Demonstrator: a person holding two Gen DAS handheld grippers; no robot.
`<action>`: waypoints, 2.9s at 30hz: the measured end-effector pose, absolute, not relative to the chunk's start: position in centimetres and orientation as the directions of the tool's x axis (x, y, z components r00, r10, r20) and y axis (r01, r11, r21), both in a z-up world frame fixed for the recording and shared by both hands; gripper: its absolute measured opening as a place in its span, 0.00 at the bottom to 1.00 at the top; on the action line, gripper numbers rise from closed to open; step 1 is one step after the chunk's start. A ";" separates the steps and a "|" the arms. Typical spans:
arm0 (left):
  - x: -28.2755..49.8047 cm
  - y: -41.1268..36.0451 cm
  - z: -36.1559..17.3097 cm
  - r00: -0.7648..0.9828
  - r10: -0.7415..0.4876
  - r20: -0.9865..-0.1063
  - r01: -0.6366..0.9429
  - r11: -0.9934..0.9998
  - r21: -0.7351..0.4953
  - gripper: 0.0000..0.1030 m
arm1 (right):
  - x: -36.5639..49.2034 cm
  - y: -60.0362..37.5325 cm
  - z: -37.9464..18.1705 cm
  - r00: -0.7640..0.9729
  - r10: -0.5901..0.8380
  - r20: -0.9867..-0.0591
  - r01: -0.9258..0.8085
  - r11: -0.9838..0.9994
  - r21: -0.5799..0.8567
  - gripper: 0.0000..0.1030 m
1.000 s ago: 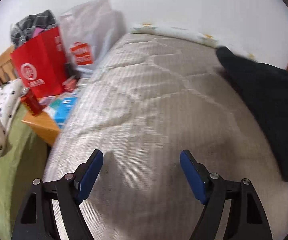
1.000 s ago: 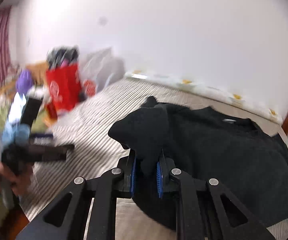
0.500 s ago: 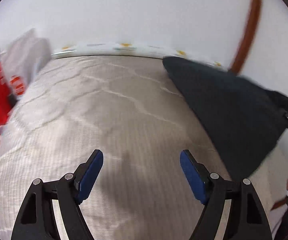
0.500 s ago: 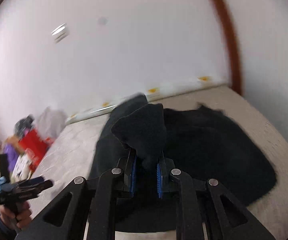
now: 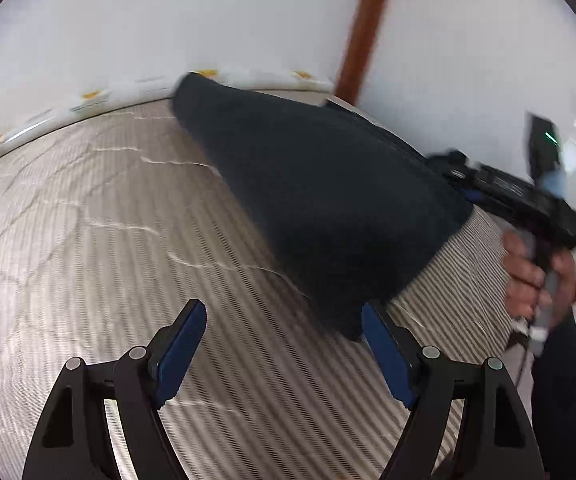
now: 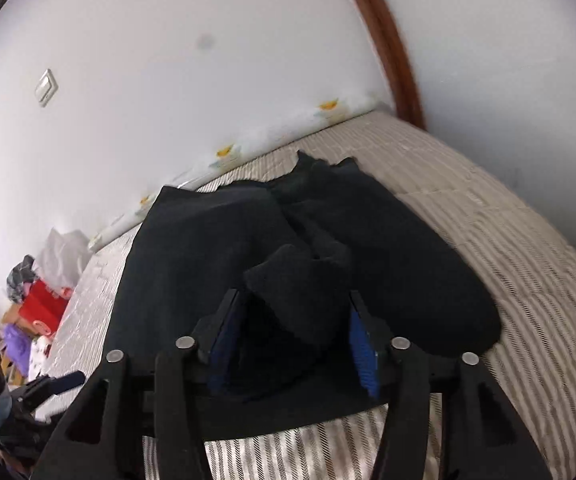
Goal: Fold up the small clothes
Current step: 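Lift the sweatshirt with the right tool and fold it over onto itself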
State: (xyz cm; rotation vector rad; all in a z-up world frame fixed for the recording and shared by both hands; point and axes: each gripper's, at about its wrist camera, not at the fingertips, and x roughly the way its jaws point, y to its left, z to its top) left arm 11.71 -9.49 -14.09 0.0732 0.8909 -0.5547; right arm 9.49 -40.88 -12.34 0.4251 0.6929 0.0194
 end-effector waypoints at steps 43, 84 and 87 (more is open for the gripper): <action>13.5 2.7 -13.4 0.642 -0.273 -0.716 0.270 0.955 -0.122 0.21 | 19.7 -27.4 -14.8 0.667 0.275 -0.692 -0.032 0.939 0.343 0.18; 7.0 7.0 -11.1 0.591 -0.344 -0.729 0.305 0.933 -0.193 0.49 | 15.1 -29.1 -10.6 0.716 0.192 -0.671 -0.026 0.968 0.250 0.41; 8.0 7.1 -9.6 0.635 -0.324 -0.701 0.288 0.942 -0.174 0.56 | 17.0 -28.3 -12.0 0.672 0.189 -0.716 -0.016 0.970 0.242 0.37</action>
